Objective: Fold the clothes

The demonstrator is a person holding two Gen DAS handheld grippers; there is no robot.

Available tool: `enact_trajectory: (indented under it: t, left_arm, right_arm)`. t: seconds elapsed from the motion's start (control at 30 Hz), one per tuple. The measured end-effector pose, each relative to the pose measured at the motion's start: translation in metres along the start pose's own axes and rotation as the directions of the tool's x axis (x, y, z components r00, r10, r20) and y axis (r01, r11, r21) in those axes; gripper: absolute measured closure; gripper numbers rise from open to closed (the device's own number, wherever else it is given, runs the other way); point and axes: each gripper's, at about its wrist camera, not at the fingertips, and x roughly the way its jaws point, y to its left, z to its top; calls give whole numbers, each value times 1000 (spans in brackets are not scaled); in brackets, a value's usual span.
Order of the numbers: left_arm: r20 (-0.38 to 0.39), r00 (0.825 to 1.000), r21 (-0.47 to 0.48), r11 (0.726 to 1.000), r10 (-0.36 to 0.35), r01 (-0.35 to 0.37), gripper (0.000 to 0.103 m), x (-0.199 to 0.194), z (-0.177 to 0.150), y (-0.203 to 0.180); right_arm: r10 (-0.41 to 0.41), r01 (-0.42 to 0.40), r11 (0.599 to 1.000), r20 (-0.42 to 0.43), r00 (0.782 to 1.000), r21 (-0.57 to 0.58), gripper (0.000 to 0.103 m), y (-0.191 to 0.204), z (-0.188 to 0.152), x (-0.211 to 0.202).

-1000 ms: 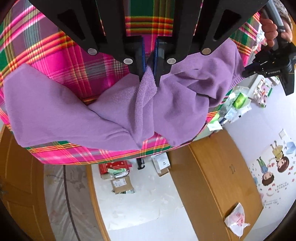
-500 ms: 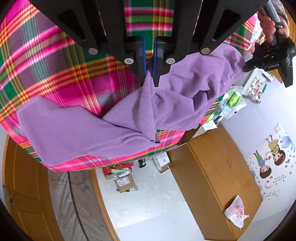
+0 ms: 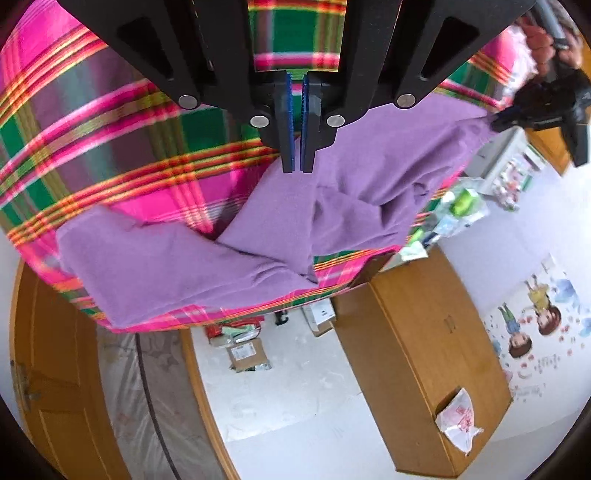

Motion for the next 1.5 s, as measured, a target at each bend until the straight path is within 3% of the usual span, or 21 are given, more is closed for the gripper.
enact_trajectory:
  t: [0.1,0.23,0.5,0.57,0.6,0.7,1.0,1.5]
  left_arm:
    - [2,1000,-1,1000,4,-4,95,-1,0,2]
    - [0,1000,-7,1000,11,-11,95,-1,-1,5]
    - [-8,1000,-26,999,21,-21,95,2,2,12]
    - [-9,1000,-30,999,23,-23,95,3,2,14]
    - [-12,1000,-30,999,23,-23,95,3,3,14]
    - [-13,1000,-31,999,19,-19,95,3,2,14]
    - [-11,1000,-21,1000,1,-2,95,0,1,12]
    - [0,1000,-1,1000,-11,11,95,-26,-10,21]
  right_arm:
    - [-2,1,1000,-35,999,-15,95,-1,8,17]
    - [2,-4,999,-44,999,-45,66,3,18,32]
    - [-120,104,966,-53,991,-235,62,29,30,76]
    - [-145,129,965,-56,988,-226,62,25,30,83]
    - [-158,141,965,-58,986,-222,62,23,30,86]
    - [-199,184,966,-67,978,-179,98,14,31,89]
    - [-208,204,973,-21,978,-105,100,1,30,57]
    - [-169,169,986,51,984,1,101,-16,9,-13]
